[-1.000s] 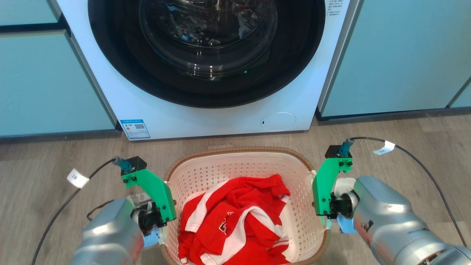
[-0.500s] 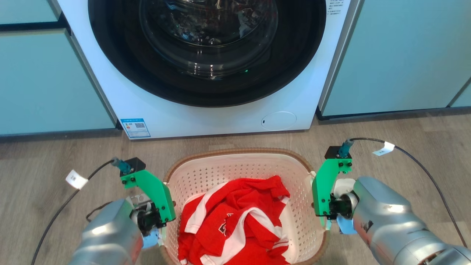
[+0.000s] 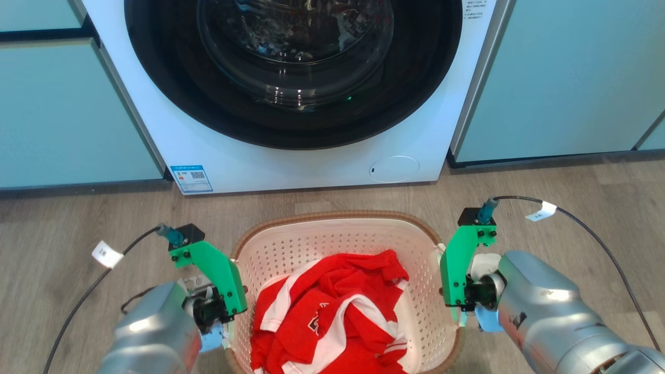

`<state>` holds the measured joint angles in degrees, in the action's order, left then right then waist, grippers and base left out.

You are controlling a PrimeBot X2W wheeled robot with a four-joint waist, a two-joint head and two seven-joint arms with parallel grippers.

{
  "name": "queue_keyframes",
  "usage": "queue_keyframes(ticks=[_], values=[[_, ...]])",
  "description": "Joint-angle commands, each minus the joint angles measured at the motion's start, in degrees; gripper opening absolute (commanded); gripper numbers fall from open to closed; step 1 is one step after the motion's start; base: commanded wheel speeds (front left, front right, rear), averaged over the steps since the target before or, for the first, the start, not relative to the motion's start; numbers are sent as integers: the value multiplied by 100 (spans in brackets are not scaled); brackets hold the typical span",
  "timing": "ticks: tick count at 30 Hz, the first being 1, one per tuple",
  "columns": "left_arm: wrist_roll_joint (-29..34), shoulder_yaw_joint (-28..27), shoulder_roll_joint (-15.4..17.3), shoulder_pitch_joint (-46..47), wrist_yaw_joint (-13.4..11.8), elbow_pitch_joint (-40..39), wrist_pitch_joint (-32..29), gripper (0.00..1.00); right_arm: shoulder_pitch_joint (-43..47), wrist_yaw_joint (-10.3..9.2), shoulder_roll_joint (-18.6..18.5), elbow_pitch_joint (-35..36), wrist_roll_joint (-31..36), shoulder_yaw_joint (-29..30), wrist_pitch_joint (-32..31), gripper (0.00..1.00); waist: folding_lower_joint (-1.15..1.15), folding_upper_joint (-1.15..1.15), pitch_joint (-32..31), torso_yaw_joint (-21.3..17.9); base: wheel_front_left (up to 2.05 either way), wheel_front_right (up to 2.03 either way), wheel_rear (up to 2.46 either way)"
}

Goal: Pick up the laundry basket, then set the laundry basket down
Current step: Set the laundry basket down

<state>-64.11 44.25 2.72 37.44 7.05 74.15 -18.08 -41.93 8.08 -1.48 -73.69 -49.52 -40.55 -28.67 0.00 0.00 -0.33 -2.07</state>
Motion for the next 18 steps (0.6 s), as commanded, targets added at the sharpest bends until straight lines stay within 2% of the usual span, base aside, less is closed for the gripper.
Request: queue_keyframes(ticks=[1, 11, 18], values=[[-85, -138, 298, 299, 44, -81, 38, 0, -97, -59, -140, -22, -17, -77, 37, 0, 0, 0, 6, -3, 0, 0, 0], [-98, -85, 285, 350, 44, -87, 162, 0, -170, -59, -140, 5, -128, -173, 162, 0, 0, 0, 217, -22, 0, 0, 0], [-48, -38, 263, 611, 44, -127, 491, 0, -409, -59, -140, 12, -142, -230, 529, 0, 0, 0, 890, 11, 0, 0, 0]])
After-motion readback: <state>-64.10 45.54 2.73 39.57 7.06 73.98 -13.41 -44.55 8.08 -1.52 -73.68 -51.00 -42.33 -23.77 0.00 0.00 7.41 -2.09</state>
